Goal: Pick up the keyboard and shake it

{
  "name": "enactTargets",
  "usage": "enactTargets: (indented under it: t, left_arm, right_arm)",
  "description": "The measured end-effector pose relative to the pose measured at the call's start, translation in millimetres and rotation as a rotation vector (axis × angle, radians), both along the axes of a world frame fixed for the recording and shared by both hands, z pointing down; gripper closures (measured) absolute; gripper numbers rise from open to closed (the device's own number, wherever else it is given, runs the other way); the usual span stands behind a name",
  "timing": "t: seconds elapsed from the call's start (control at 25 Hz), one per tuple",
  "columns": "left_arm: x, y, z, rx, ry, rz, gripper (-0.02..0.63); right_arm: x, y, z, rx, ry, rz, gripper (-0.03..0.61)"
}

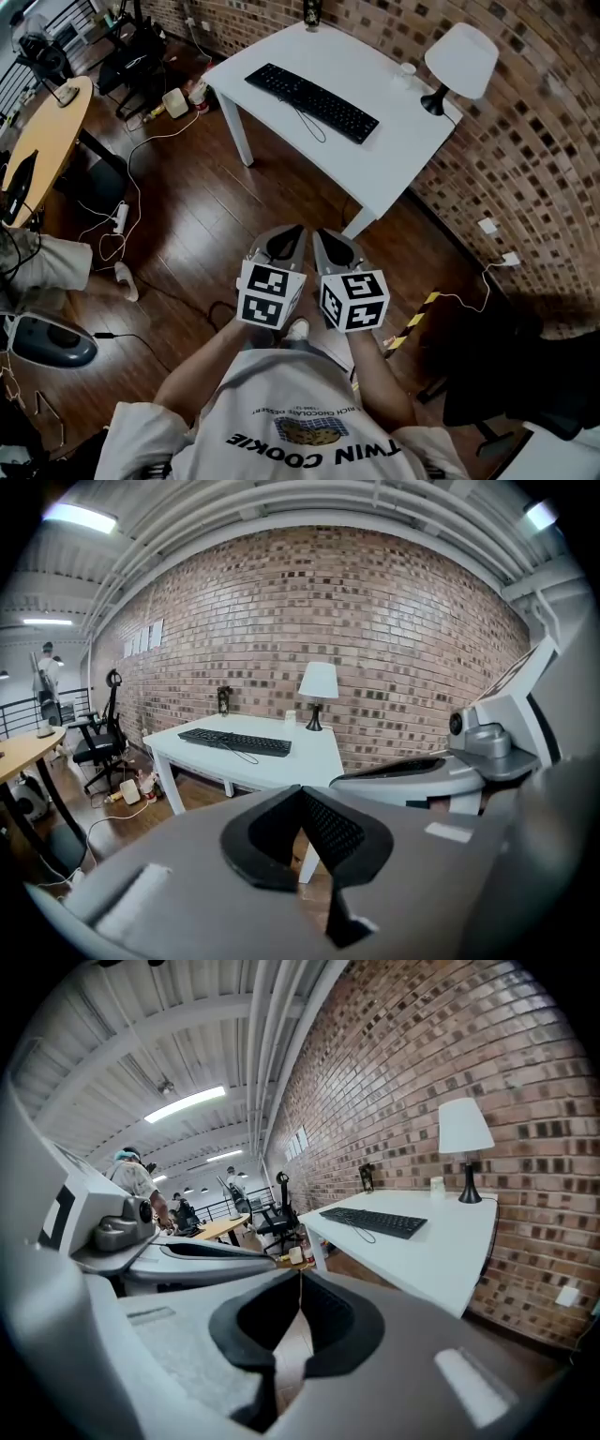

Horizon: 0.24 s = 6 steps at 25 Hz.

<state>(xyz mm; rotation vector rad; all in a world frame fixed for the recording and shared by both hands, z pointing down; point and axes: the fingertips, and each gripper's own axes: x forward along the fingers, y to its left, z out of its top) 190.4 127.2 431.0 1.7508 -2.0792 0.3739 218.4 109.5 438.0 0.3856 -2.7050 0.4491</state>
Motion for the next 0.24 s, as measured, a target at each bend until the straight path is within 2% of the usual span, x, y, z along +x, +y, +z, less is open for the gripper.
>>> enactTargets:
  t: [0.24]
  left_arm:
    - [9.1, 9.2, -1.2, -0.008, -0.003, -0.001, 0.606]
  right_arm:
    - [6.2, 9.2, -3.8, 0.006, -0.004, -0.003, 0.572]
